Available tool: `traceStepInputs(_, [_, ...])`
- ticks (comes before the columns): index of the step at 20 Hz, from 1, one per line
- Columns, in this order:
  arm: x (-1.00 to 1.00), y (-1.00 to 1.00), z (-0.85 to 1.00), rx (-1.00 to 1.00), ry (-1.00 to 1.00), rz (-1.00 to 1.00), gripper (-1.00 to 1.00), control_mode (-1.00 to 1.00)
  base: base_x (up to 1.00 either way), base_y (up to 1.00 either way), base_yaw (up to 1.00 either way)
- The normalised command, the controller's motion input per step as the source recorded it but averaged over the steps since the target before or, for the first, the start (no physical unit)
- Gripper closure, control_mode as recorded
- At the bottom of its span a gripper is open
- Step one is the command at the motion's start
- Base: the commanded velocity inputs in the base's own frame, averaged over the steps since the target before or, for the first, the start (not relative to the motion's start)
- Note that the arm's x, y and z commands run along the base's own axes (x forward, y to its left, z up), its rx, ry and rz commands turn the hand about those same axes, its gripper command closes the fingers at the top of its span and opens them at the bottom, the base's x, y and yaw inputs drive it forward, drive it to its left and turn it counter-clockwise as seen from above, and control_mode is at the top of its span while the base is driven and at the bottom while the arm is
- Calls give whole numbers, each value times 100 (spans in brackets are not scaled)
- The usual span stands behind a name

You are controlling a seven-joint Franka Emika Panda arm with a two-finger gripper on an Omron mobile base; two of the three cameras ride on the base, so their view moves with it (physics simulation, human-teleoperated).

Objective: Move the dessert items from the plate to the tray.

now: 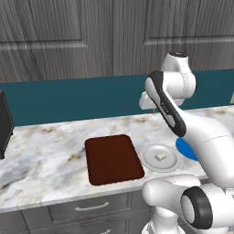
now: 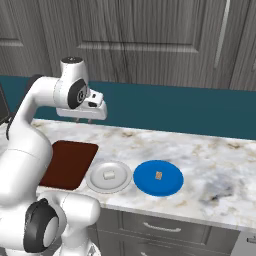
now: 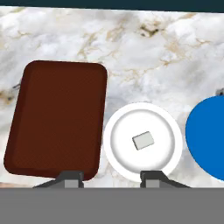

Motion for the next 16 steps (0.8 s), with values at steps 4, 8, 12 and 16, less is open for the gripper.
traceStepInputs(4, [-21, 0, -12, 0, 0, -2, -100, -100, 0, 0, 0])
traceStepInputs(8, [-12, -5, -25, 0, 3, -1, -100, -100, 0, 0, 0])
traceStepInputs(12, [1, -49, -54, -1, 3, -2, -100, -100, 0, 0, 0])
traceStepInputs(16, [15, -80, -55, -3, 0, -8, -100, -100, 0, 0, 0])
